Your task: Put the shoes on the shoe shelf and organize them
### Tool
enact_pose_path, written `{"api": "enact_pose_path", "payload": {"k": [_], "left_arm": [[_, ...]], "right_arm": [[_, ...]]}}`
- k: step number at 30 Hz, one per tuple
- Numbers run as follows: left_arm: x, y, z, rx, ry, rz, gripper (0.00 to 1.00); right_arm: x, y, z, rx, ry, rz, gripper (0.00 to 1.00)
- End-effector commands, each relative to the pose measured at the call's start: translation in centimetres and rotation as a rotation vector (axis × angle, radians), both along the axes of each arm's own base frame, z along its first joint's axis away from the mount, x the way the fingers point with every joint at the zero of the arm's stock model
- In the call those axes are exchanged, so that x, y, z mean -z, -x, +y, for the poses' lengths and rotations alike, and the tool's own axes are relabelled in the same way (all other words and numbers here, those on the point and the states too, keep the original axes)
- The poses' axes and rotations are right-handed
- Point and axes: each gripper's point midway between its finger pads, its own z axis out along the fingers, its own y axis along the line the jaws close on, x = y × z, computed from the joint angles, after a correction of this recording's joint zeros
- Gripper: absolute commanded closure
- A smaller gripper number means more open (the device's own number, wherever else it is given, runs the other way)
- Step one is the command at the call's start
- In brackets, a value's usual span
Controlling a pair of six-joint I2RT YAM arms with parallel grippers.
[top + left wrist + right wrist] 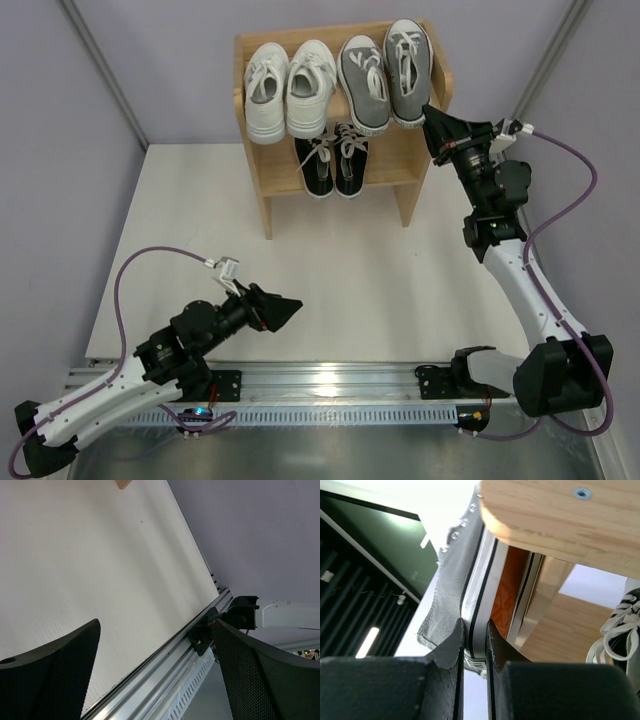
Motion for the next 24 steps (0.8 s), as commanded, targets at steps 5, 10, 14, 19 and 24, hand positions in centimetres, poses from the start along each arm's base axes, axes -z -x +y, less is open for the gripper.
{"api": "enact_pose_path", "payload": {"k": [5,10,14,19,24], "left_arm": [[0.0,-0.1,0.0,-0.01,0.005,0.001,0.09],[-0.1,-0.2,-0.2,-0.007,0.005,0.001,0.09],[0.0,-0.2,-0.2,-0.006,0.004,0.004,0.09],[0.1,-0.2,-0.2,-0.006,0.005,0.005,0.1],[0.1,-0.3,-0.6,0.003,0.0,0.007,0.09]], "right_arm": [[-7.5,4.4,-2.8,0.234,0.157,-0.195,0.96],[-6.9,3.4,-2.4,0.231,0.202,-0.166,0.96],[-5.3,1.5,-1.2,0.154,0.201,-0.125,0.96],[-3.6,-0.2,0.6,0.034,0.148,-0.103,0.96],[-3.5,-0.6,1.1,-0.005,0.095,-0.097,0.96]]}}
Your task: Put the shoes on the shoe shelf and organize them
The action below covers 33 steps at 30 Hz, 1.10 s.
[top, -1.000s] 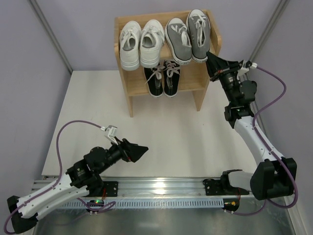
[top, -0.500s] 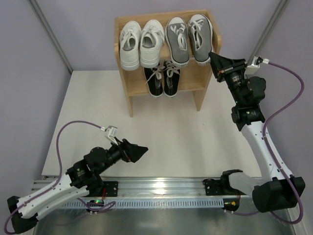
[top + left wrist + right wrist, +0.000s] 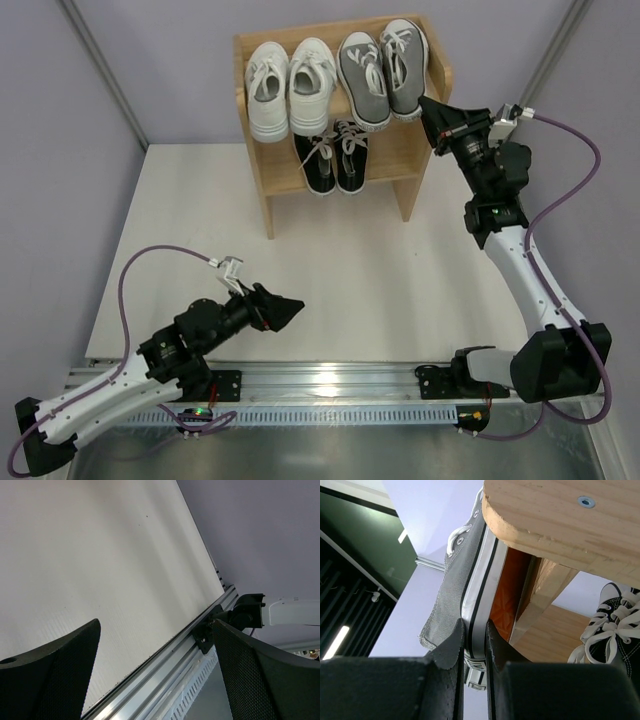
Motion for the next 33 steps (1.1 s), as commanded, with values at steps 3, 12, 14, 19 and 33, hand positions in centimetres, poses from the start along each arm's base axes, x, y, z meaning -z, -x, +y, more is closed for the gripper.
{"api": "enact_pose_path", "payload": {"k": [3,12,14,19,33], "left_arm": [[-0.6,-0.2,-0.5,0.005,0.023,-0.009,0.1],[-0.6,-0.1,-0.3,0.005,0.024,-0.01,0.09],[-0.7,0.0,-0.1,0.0,0.028,-0.011,0.1],[-0.8,-0.1,0.1,-0.009,0.033,-0.017,0.1],[-6.0,0.4,-0.1,0.044,0.079,-0.155,0.02]], "right_arm": [[-3.5,1.1,0.5,-0.05,-0.063,-0.108,0.96],[-4.0,3.1,-1.3,0.075,0.001,-0.1,0.23],[-2.9,3.4,-2.1,0.145,0.063,-0.045,0.18],[-3.9,6.5,-4.4,0.279,0.144,-0.043,0.16],[4.5,15.1,0.5,-0.04,0.834,-0.209,0.12]]}}
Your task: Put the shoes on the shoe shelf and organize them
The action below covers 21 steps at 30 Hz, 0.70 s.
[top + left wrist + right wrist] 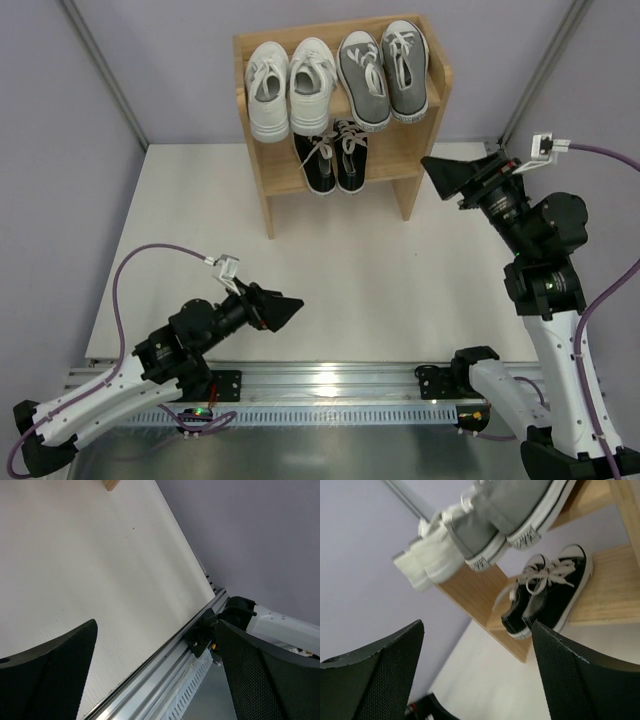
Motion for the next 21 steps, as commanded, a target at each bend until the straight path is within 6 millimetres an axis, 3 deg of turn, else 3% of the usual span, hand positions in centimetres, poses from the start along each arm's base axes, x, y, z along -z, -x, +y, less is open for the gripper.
{"api": "enact_pose_path", "payload": {"k": [1,5,9,14,21], "left_arm": [[-5.8,0.4,-0.1,0.033,0.073,-0.124,0.01],[-7.6,0.6,-0.1,0.054,0.06,-0.158,0.0],[-9.3,0.7,-0.2,0.062,0.063,-0.173,0.0],[-11.4,0.9,-0.3,0.083,0.031,-0.187,0.0],[-14.1,0.9,-0.3,0.092,0.017,-0.251,0.0]], "right_arm": [[6.9,2.5,1.9,-0.148,0.249,0.048,0.11],[10.2,4.7,0.7,-0.109,0.367,0.056,0.0],[10.5,6.9,-0.7,-0.06,0.464,0.028,0.0],[9.7,9.5,-0.9,-0.078,0.507,-0.007,0.0],[8.9,10.9,-0.8,-0.083,0.51,-0.059,0.0]]}}
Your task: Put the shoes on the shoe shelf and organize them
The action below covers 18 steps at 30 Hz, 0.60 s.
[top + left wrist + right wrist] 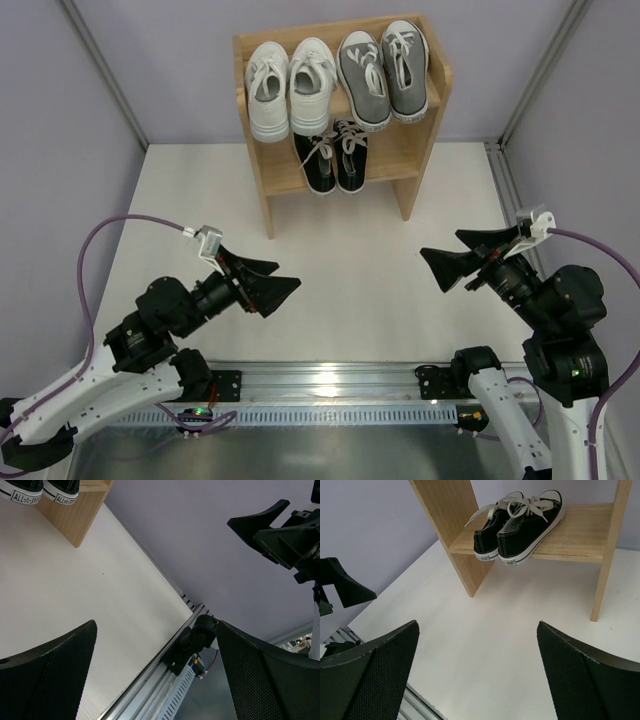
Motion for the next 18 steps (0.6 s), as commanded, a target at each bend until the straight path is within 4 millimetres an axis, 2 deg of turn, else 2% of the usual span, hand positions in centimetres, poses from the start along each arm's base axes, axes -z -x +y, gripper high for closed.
{"api": "enact_pose_path", "payload": {"k": [1,5,10,18], "left_arm": [[-1.6,0.2,0.3,0.012,-0.02,-0.063,0.01],[-2.6,-0.2,0.6,-0.012,-0.04,-0.104,0.0],[-2.0,-0.5,0.5,-0.019,-0.078,-0.112,0.0],[-1.8,-1.0,2.0,-0.08,-0.12,-0.107,0.0]], "right_arm": [[-0.2,0.7,0.1,-0.017,0.028,-0.024,0.0],[-0.4,0.5,0.1,-0.02,0.03,-0.03,0.0],[-1.7,0.5,0.0,-0.009,0.007,-0.073,0.0],[-3.4,0.8,0.2,-0.021,-0.023,-0.123,0.0]]}}
